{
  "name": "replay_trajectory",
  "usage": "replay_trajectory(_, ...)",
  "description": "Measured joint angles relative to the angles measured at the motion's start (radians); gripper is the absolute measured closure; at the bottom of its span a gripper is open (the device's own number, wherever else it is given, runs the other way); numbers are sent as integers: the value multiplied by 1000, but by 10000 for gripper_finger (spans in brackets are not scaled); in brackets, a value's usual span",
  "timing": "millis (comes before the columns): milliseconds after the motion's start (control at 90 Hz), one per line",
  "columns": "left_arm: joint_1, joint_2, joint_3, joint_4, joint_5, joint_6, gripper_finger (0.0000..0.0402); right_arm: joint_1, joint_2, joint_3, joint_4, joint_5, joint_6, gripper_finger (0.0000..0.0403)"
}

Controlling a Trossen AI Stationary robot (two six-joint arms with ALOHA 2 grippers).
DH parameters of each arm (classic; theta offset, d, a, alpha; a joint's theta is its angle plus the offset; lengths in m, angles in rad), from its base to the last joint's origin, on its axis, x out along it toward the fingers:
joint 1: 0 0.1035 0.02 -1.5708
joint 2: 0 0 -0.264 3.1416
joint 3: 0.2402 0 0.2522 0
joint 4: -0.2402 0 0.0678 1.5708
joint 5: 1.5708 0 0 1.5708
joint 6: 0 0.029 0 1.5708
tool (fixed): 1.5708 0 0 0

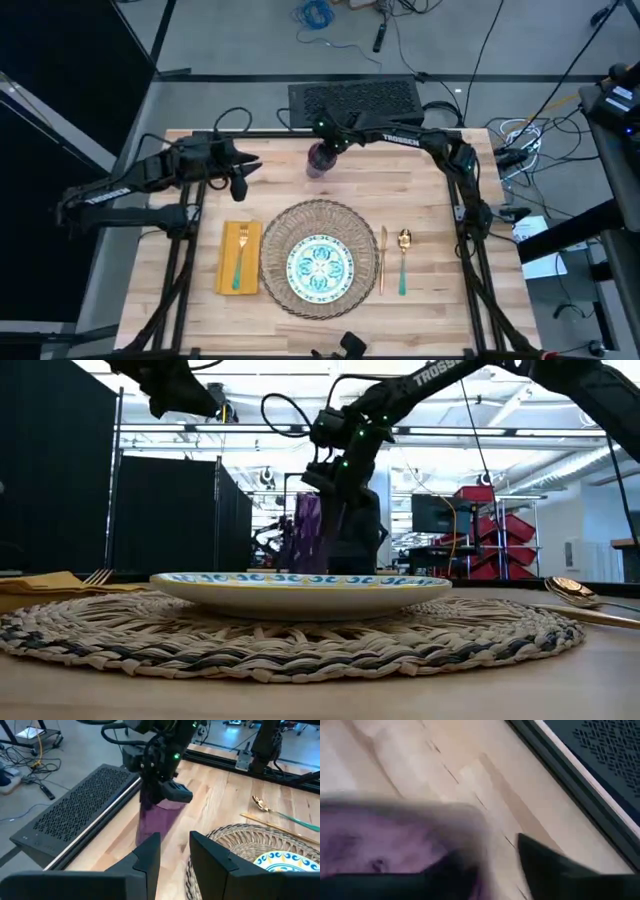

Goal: Set table place
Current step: Move the purple cup to the top right of the brown table mat

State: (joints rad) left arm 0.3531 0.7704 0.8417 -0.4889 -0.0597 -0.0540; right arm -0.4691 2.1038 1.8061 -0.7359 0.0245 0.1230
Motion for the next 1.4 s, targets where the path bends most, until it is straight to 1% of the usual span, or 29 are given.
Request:
replay_trajectory(22,0,0,0,0,0,0,314,1,-2,0,-2,-3,-14,382)
replay_trajectory(100,0,0,0,0,0,0,314,2,-3,31,-47,-6,-20,396)
replay_trajectory(200,0,0,0,0,0,0,314,3,-4,134,-156,-31,-29,401)
replay_trajectory(322,0,0,0,0,6,8,314,6,-4,335,-410,-36,-70,401)
replay_trajectory(444,0,0,0,0,26,12,314,-5,-10,528,-683,-121,-110,402)
replay_trajectory(467,0,0,0,0,31,13,314,-9,-11,551,-732,-132,-114,402)
replay_trajectory(500,0,0,0,0,34,15,314,-14,-25,550,-785,-136,-117,402)
replay_trajectory(567,0,0,0,0,39,16,314,-32,-76,485,-846,-131,-117,402)
replay_trajectory(722,0,0,0,0,61,34,314,-47,-203,281,-834,-133,-97,402)
replay_trajectory(822,0,0,0,0,66,35,314,-45,-290,95,-826,-129,-74,403)
replay_trajectory(856,0,0,0,0,66,35,314,-45,-322,26,-801,-127,-60,403)
replay_trajectory(944,0,0,0,8,66,43,314,-46,-417,-143,-665,-146,-19,403)
replay_trajectory(1067,0,0,0,18,66,44,314,-43,-508,-332,-586,-163,20,403)
replay_trajectory(1122,0,0,0,20,68,41,314,-43,-530,-394,-553,-164,34,403)
replay_trajectory(1200,0,8,0,31,76,36,314,-41,-546,-450,-553,-158,48,403)
replay_trajectory(1400,0,9,0,44,79,33,314,-19,-544,-515,-426,-164,51,403)
